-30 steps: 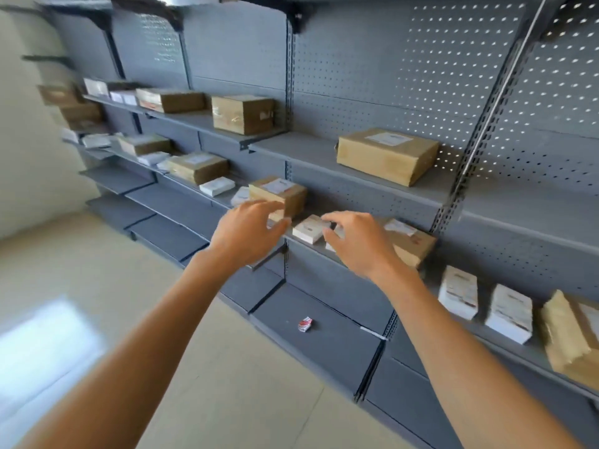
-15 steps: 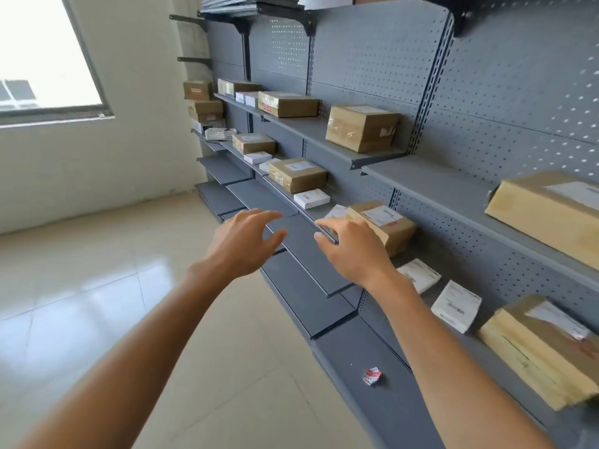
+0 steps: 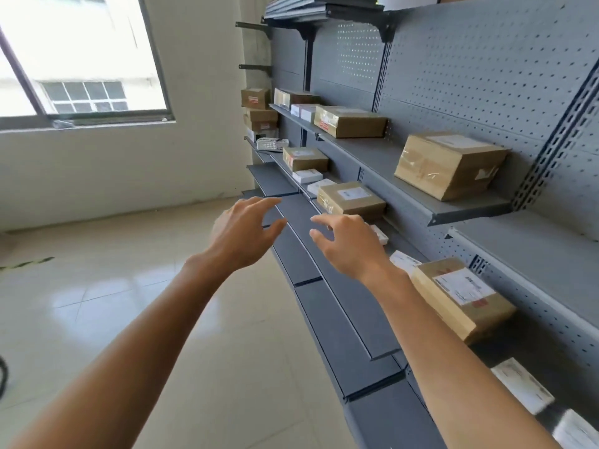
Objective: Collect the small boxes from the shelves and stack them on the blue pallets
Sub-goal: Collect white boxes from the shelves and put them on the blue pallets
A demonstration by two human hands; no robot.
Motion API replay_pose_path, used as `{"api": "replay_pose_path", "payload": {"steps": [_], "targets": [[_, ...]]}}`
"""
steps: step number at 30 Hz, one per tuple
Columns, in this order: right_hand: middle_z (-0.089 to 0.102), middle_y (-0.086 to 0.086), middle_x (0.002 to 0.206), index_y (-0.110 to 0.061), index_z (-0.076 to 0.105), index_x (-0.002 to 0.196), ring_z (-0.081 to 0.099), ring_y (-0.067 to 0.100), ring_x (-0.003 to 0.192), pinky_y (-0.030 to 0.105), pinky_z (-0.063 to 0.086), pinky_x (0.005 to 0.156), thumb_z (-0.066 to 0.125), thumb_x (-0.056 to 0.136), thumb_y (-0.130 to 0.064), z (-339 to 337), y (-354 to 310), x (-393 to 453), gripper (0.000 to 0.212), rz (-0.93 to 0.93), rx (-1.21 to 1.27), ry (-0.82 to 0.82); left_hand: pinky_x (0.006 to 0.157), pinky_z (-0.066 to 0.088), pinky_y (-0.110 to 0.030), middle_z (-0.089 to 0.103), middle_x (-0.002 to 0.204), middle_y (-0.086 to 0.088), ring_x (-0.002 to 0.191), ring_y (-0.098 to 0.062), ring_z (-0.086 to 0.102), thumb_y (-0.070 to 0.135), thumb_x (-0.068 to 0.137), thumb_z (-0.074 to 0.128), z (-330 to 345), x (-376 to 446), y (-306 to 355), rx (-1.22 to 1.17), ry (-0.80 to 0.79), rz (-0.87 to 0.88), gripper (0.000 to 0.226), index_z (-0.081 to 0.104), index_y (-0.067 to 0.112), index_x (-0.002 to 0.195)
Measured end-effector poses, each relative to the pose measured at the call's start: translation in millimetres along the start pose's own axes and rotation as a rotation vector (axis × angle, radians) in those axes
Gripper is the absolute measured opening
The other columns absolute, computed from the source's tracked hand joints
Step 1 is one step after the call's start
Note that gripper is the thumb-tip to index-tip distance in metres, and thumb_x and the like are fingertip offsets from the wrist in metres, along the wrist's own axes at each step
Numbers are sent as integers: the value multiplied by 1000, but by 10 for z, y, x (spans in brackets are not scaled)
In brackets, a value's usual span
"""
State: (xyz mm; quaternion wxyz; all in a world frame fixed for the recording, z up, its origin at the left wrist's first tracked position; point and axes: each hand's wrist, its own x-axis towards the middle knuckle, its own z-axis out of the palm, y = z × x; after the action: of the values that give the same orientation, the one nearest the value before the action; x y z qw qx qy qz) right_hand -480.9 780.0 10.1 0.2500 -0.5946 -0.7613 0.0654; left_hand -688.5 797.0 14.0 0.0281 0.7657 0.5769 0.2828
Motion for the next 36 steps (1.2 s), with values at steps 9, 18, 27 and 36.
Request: {"api": "replay_pose_path", "payload": {"steps": [9, 18, 27, 36], "targets": [[61, -4, 138, -26, 58, 137, 51, 18, 131, 36, 43, 105, 52, 99, -39, 872, -317, 1848, 41, -59, 6, -30, 100, 45, -40, 59, 140, 6, 130, -20, 50, 50, 98, 52, 48, 1258, -1479, 34, 28, -58, 46, 54, 32, 140], [62, -2, 137, -26, 59, 136, 52, 18, 130, 37, 45, 104, 53, 99, -37, 1326, -550, 3359, 39, -12, 34, -1, 98, 44, -41, 60, 136, 6, 128, -20, 50, 52, 98, 51, 45, 2621, -2417, 46, 6, -15, 47, 53, 31, 141], [62, 0, 135, -29, 59, 136, 52, 21, 127, 39, 48, 100, 55, 97, -39, 1697, 40, 4696, 40, 62, 32, 27, 99, 45, -42, 58, 140, 7, 129, -20, 49, 52, 98, 51, 628, 3888, -2995, 28, -31, 7, 48, 52, 32, 142], [63, 6, 133, -27, 58, 137, 55, 26, 124, 38, 48, 97, 54, 98, -39, 1995, 643, 6283, 42, 52, 16, 7, 100, 42, -43, 58, 139, 7, 129, -20, 47, 51, 99, 50, 1161, 5407, -3383, 103, -58, 0, 46, 53, 32, 140]]}}
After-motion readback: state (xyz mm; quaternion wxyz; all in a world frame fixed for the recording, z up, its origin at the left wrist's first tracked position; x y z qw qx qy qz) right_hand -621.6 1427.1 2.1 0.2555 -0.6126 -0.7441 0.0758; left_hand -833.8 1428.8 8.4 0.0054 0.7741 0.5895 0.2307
